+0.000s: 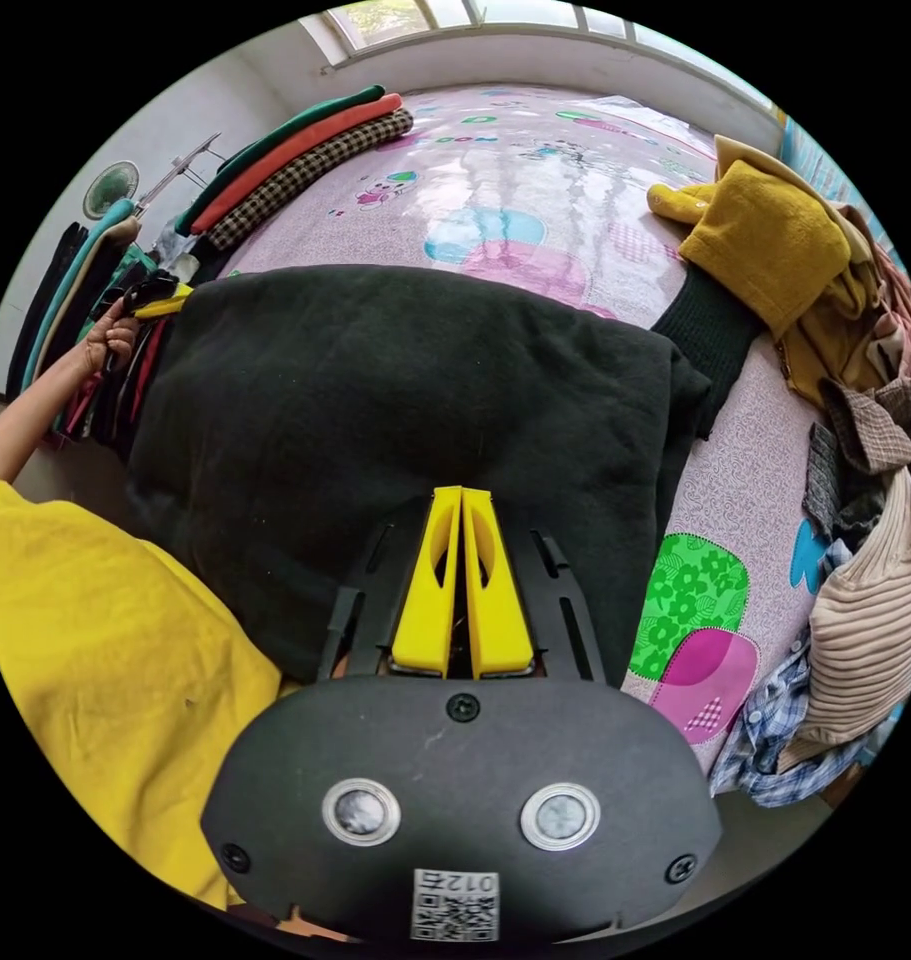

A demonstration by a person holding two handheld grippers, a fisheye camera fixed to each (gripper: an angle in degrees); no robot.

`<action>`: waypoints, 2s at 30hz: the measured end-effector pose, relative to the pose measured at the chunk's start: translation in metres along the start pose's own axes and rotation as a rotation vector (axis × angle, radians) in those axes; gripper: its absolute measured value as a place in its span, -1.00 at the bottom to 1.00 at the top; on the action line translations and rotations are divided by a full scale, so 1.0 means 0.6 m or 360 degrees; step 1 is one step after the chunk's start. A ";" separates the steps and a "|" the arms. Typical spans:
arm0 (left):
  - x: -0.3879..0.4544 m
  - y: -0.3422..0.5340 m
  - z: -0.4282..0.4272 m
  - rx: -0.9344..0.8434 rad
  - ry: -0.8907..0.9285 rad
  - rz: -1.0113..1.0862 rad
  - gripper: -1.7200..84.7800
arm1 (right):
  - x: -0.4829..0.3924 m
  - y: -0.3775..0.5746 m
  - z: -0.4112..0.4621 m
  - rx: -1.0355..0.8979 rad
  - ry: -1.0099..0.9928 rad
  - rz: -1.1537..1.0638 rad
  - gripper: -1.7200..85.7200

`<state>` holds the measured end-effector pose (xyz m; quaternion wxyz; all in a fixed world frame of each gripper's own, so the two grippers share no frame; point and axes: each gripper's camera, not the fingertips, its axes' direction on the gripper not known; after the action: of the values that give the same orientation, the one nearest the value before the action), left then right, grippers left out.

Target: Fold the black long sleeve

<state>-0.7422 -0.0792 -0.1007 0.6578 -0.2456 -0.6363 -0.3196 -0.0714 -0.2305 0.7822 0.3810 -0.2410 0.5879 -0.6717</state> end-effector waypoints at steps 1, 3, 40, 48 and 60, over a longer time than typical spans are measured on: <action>0.001 -0.009 -0.002 -0.0025 -0.0041 0.0026 -0.95 | 0.003 -0.005 0.001 -0.0004 -0.0012 0.0001 -0.96; 0.000 -0.026 0.001 -0.0082 -0.0222 -0.0012 -0.96 | 0.008 -0.011 0.000 -0.0008 -0.0036 0.0000 -0.96; 0.413 0.013 0.333 -0.0321 -0.1538 0.0433 -0.96 | 0.336 -0.179 -0.039 0.0074 -0.0251 0.0855 -0.90; 0.432 0.012 0.359 -0.0391 -0.1512 0.0486 -0.96 | 0.278 -0.202 -0.033 -0.0089 0.0077 0.0323 -0.88; 0.436 0.064 0.334 -0.0322 -0.1566 0.0351 -0.96 | 0.308 -0.061 0.010 0.0005 -0.0628 0.0753 -0.90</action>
<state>-0.8540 0.0651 0.1766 0.2834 -0.4950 -0.8066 -0.1549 -0.1845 -0.3804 0.7963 0.6340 -0.2225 0.5414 -0.5054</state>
